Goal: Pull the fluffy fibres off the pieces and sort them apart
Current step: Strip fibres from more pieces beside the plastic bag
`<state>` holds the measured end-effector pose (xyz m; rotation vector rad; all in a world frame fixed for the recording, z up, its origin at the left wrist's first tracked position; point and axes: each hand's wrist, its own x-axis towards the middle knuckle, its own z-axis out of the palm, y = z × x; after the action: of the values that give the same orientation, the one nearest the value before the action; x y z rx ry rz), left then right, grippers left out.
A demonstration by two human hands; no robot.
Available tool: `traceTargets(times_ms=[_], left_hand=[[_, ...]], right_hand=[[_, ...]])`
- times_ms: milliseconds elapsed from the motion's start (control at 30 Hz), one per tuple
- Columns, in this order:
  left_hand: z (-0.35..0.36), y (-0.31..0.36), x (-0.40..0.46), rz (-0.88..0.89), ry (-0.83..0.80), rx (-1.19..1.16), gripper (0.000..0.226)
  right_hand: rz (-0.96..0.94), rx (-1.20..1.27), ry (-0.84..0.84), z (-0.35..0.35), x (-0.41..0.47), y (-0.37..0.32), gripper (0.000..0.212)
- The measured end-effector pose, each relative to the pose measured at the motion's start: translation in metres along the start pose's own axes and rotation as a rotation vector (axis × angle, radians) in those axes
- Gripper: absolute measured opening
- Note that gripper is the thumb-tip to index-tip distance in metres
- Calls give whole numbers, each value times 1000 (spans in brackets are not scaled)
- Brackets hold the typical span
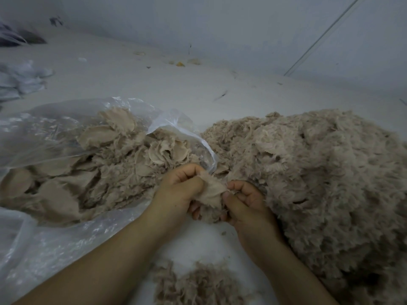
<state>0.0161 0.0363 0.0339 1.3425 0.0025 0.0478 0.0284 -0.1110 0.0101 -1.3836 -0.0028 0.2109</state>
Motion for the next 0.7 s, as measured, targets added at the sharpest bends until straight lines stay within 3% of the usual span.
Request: traceTargets(times_ms=[133,200,367,467,600,700], left_hand=[[6,-4,-2,9,-53,174,14],[8,-5,-4,14,-47,139,17],[1,-4,1,-69,-35,20,18],[-3,-1,-1,-90,-78,-33,18],[-10,3,3,-109,-1,-221,16],[-13,3,4,-98,47,-269,16]], right_hand=[[-14,23,-13,0,0,-1,34],[-5,23,-3,1,0,0,37],[31,57,4,-1,1,1,10],[49,80,1,-2,0,-1,14],[74,118,56,-2,-1,-2,32],[53,51,41,0,-2,-3,21]])
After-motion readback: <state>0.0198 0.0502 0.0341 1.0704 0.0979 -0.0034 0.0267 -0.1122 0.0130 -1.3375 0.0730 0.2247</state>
